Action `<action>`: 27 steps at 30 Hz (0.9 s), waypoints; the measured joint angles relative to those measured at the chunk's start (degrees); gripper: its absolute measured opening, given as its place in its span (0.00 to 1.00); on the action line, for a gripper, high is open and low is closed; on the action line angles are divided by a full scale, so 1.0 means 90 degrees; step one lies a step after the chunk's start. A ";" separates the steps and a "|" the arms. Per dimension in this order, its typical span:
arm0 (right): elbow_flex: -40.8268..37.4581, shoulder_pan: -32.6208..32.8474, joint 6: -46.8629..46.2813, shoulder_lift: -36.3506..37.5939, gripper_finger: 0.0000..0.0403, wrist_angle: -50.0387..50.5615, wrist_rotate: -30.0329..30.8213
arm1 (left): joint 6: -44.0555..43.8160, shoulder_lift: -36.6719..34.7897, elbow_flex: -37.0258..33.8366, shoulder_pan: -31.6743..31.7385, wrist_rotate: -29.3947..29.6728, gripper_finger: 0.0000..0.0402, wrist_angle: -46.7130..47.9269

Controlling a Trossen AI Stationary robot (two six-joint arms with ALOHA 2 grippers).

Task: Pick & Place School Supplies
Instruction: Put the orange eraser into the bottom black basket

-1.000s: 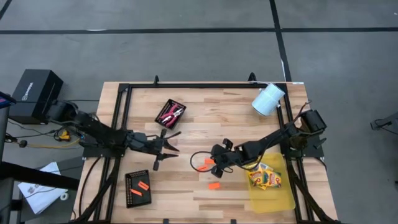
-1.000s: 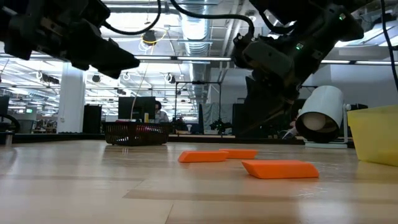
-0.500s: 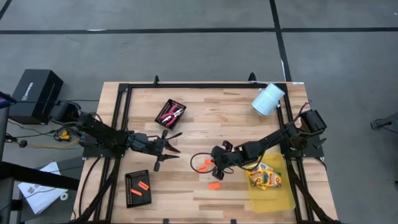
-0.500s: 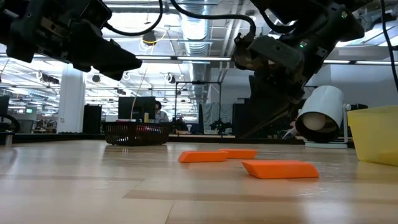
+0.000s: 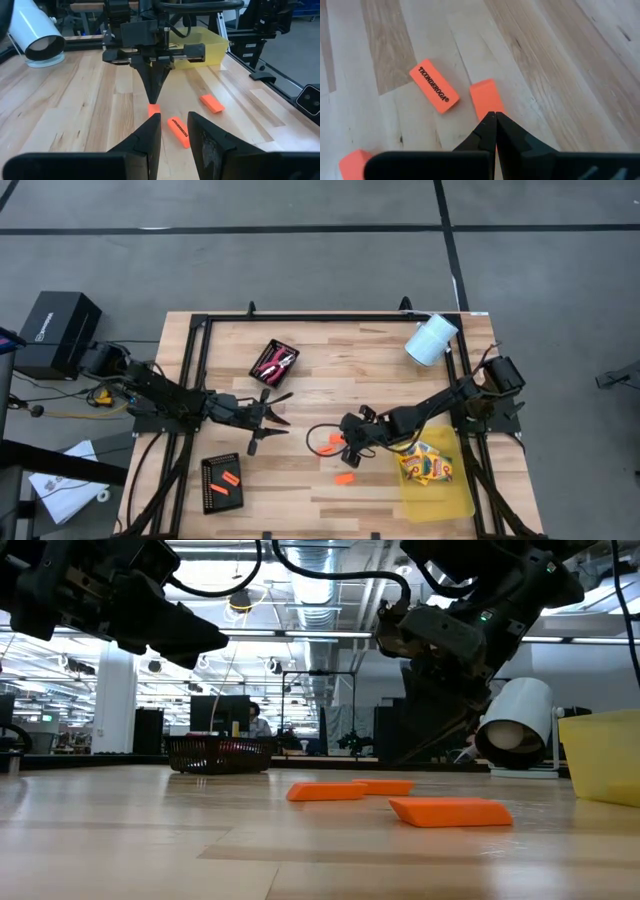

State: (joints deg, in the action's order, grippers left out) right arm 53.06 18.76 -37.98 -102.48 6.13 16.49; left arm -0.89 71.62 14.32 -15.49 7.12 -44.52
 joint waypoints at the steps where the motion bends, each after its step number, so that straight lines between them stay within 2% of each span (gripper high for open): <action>1: 0.0000 -0.0015 0.0000 0.0000 0.00 0.0000 -0.0002 | 0.0000 0.0000 0.0000 0.0000 0.0001 0.22 -0.0004; 27: 0.0000 -0.0004 -0.0070 0.0002 0.00 -0.0114 -0.0398 | 0.0000 -0.0001 -0.0004 0.0000 0.0002 0.22 -0.0016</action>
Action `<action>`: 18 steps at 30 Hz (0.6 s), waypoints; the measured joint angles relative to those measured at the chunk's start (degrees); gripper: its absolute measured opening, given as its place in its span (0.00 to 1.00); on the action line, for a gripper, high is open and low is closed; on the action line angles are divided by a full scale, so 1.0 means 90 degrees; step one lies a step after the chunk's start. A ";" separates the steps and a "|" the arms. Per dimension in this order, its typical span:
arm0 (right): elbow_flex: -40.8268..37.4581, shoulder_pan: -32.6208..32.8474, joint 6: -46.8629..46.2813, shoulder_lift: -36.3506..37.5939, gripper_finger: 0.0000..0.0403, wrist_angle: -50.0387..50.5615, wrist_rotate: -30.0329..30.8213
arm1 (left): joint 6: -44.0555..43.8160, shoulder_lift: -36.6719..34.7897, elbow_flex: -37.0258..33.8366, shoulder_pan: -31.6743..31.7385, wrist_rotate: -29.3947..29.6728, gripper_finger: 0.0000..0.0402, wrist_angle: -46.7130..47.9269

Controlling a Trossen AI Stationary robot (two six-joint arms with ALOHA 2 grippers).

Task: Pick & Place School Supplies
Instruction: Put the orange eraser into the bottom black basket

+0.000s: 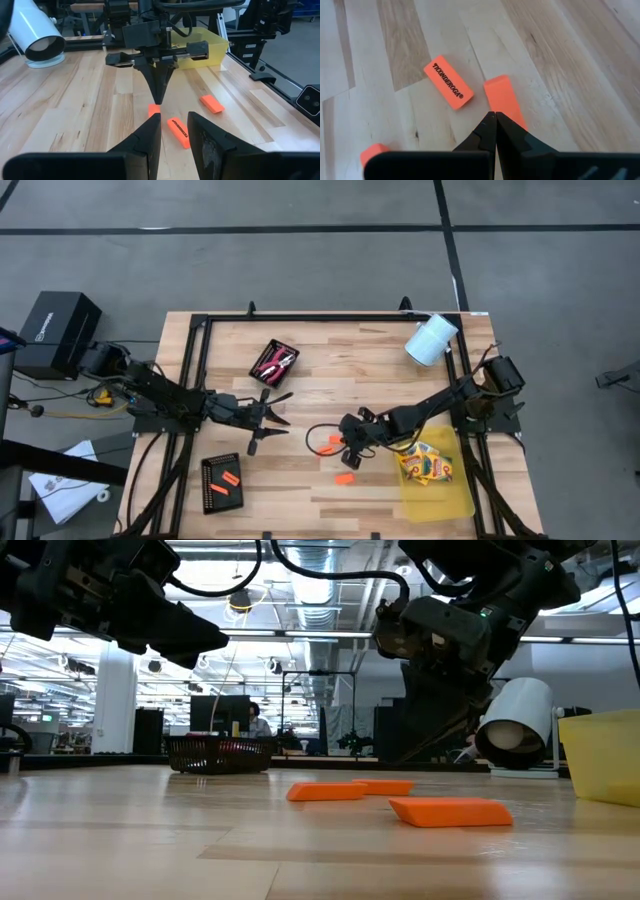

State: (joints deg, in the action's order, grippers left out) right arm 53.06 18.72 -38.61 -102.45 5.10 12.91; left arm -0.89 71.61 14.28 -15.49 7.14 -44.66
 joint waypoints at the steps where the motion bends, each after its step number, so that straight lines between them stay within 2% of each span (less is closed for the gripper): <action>1: 0.0000 0.0000 0.0000 0.0000 0.00 -0.0002 -0.0003 | -0.0001 0.0000 0.0000 0.0000 0.0000 0.22 0.0000; 6: 0.0000 0.0000 -0.0001 -0.0035 0.00 -0.0158 -0.0113 | 0.0000 0.0000 0.0000 0.0000 0.0000 0.22 0.0000; 11: 0.0020 -0.0006 -0.0081 -0.0557 0.00 -0.0770 -0.0480 | 0.0000 0.0000 0.0000 0.0000 0.0000 0.22 -0.0004; 18: 0.0189 -0.0046 -0.0064 -0.0983 0.00 -0.1094 -0.0478 | -0.0002 0.0000 -0.0002 -0.0002 -0.0019 0.22 -0.0094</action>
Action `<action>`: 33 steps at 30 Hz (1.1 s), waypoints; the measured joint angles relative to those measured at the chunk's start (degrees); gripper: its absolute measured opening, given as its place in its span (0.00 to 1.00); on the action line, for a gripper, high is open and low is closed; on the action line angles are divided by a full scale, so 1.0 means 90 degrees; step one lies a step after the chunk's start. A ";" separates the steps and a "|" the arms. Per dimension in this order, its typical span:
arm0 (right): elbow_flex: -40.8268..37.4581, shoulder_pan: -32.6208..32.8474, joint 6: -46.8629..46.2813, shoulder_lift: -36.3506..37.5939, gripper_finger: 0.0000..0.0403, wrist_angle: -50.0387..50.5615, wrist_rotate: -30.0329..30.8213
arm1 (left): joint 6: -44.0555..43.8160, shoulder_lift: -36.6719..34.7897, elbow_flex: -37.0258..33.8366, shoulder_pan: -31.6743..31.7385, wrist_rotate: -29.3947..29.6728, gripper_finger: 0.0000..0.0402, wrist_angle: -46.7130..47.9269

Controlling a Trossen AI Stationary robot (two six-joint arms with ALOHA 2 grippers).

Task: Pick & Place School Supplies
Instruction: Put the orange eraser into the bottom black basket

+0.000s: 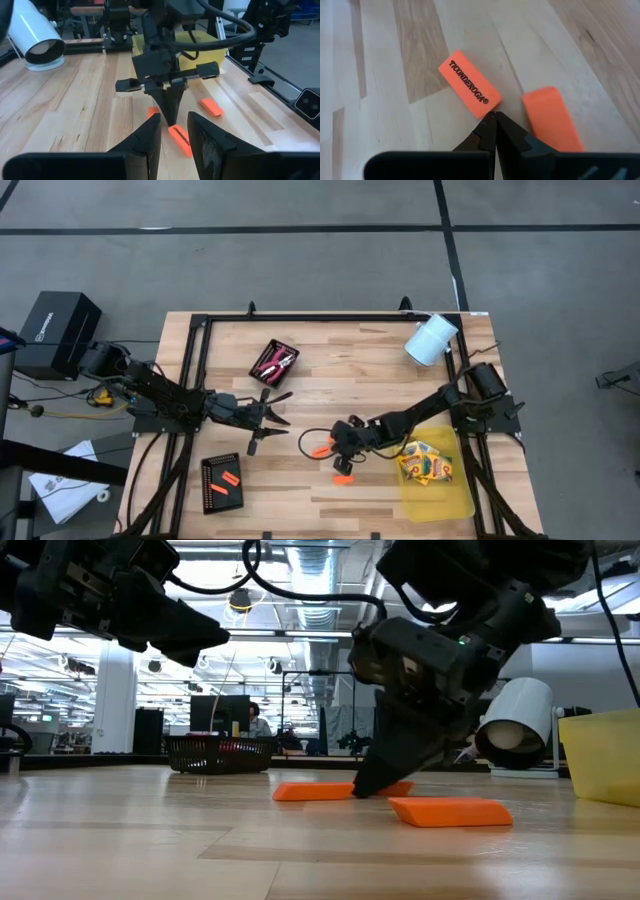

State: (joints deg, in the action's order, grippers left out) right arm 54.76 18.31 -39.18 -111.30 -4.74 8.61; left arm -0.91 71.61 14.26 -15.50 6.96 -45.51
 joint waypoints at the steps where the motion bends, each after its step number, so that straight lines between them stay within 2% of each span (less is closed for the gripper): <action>1: 0.0039 0.0000 0.0096 0.0005 0.00 0.0026 -0.0014 | 0.0001 0.0000 0.0000 0.0002 -0.0002 0.22 0.0001; 6: 0.0129 -0.0007 0.0404 0.0339 0.00 0.0219 -0.0142 | 0.0002 0.0001 0.0000 0.0000 -0.0019 0.22 -0.0051; 10: 0.0153 0.0002 0.0422 0.0604 0.00 0.0332 0.0028 | 0.0002 0.0002 0.0000 0.0000 -0.0054 0.22 -0.0057; 18: 0.0132 0.0000 0.0183 0.0427 0.00 0.0745 0.0052 | 0.0000 0.0001 0.0000 0.0000 -0.0155 0.22 -0.0064; 33: 0.0149 -0.0053 0.0185 0.0366 0.00 0.0718 0.0077 | 0.0002 0.0002 0.0000 0.0000 -0.0151 0.22 -0.0095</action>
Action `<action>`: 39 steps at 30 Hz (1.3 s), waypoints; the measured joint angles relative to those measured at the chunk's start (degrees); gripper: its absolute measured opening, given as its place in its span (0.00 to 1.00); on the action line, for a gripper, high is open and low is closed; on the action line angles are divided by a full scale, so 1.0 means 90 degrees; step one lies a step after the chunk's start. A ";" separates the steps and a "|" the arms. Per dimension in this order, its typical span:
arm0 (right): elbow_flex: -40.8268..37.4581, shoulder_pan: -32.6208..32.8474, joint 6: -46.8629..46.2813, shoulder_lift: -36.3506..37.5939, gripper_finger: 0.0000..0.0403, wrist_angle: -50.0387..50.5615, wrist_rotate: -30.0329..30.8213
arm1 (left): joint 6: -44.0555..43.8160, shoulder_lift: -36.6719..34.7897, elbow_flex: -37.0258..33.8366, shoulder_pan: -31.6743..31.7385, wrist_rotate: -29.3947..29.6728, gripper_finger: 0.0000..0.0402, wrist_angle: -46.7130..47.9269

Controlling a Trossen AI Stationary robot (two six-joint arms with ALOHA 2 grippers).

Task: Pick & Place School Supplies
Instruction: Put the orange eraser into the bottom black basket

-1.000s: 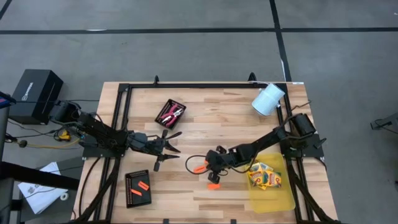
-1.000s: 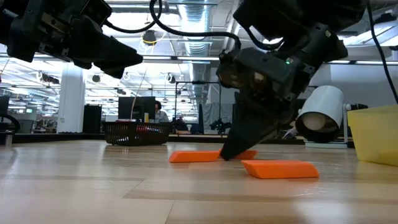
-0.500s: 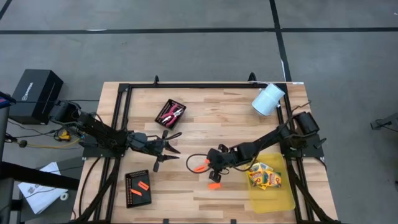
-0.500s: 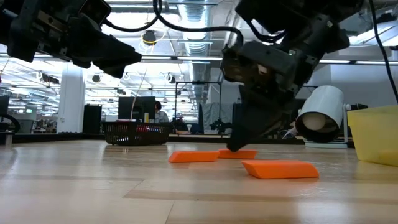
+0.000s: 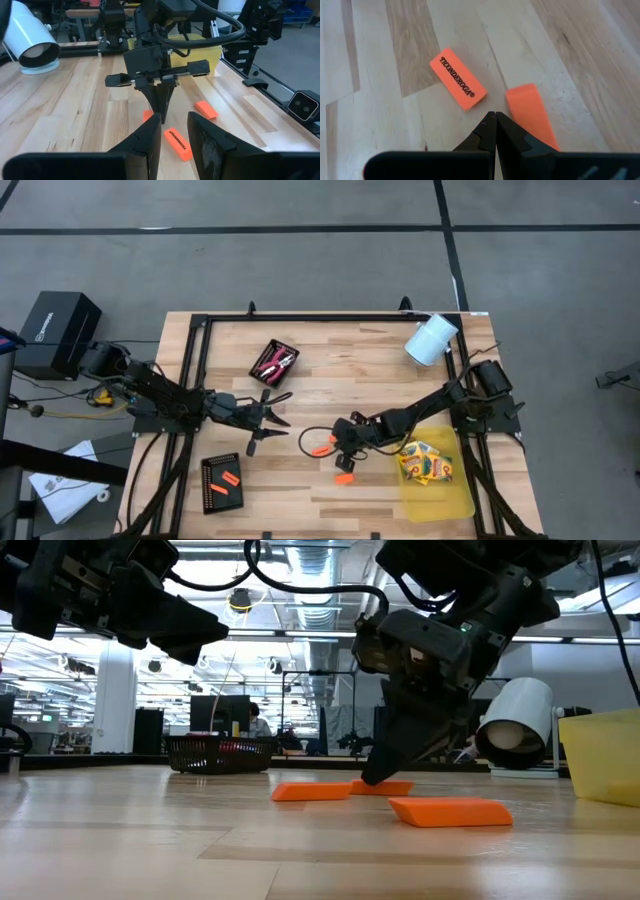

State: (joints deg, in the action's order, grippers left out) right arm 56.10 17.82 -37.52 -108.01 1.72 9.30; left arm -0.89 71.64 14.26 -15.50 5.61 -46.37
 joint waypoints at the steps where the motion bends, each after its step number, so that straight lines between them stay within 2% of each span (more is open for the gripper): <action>1: 0.0000 0.0000 0.0002 0.0000 0.00 0.0000 0.0000 | 0.0000 -0.0001 0.0000 0.0000 0.0002 0.22 0.0000; 30: 0.0019 -0.0126 0.0240 0.0063 0.00 -0.0119 -0.0041 | 0.0000 -0.0002 0.0002 0.0001 0.0007 0.22 0.0002; 39: 0.0121 -0.0232 0.0452 0.0294 0.00 0.0259 -0.0027 | -0.0053 0.0000 0.0002 0.0002 0.0007 0.22 -0.0002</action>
State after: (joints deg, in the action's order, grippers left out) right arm 57.19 15.73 -33.45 -105.36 4.04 9.06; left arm -1.37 71.64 14.28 -15.49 5.67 -46.39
